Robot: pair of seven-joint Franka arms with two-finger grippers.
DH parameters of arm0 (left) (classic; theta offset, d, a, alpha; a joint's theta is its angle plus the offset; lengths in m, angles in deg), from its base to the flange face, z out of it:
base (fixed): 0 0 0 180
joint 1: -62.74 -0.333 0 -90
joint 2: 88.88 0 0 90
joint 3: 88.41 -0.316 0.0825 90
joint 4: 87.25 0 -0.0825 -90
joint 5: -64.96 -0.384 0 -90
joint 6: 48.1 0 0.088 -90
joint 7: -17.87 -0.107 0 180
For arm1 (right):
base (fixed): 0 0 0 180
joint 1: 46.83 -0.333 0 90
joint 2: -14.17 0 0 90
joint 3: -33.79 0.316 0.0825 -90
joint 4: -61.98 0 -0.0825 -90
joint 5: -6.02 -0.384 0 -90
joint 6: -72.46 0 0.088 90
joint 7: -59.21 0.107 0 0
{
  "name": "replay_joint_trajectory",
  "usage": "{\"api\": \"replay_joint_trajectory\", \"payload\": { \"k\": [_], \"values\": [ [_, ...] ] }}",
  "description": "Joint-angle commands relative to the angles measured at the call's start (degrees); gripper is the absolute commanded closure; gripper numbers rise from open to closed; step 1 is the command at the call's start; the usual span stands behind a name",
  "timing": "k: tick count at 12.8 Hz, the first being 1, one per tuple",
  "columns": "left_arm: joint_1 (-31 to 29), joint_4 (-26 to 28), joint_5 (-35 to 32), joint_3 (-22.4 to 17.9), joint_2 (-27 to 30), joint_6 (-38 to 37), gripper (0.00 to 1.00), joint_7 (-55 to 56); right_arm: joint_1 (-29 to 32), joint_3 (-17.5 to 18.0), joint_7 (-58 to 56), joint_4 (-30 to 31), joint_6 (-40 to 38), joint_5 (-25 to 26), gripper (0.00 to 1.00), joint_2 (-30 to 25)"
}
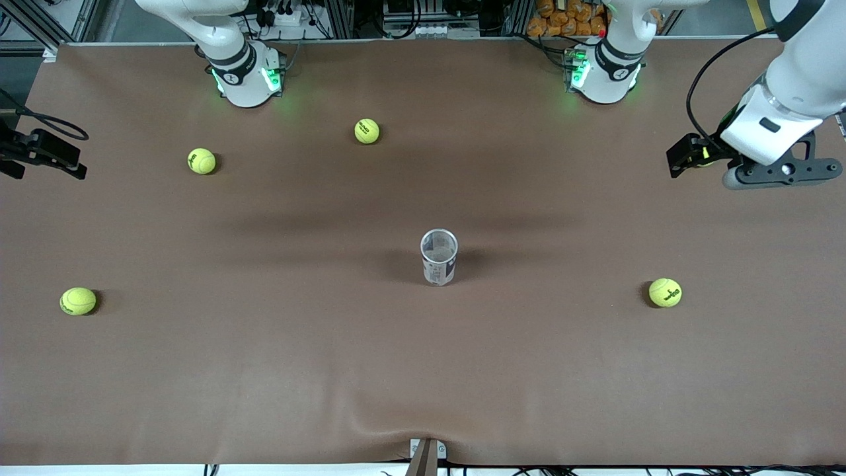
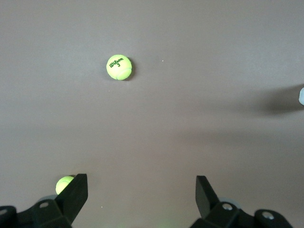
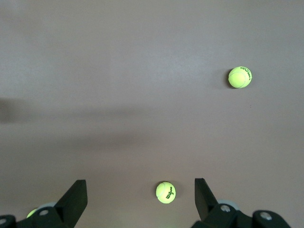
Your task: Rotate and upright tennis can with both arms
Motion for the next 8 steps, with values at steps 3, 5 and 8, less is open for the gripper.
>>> {"api": "replay_joint_trajectory", "payload": {
  "k": [3,5,8],
  "values": [
    [-1.9,-2.9,1.1,0.1,0.4,-1.8,0.0,-3.4,-0.2,0.1,1.1,-0.2,-0.3,0.1,0.0,-0.3],
    [-2.0,-5.9,1.1,0.1,-0.9,-3.9,0.0,-3.3,-0.1,0.1,1.1,-0.2,-0.3,0.1,0.0,-0.3],
    [-2.3,-7.7,1.2,0.1,-1.4,-5.2,0.0,-3.4,-0.2,0.1,1.1,-0.2,-0.3,0.1,0.0,-0.3]
  ]
}}
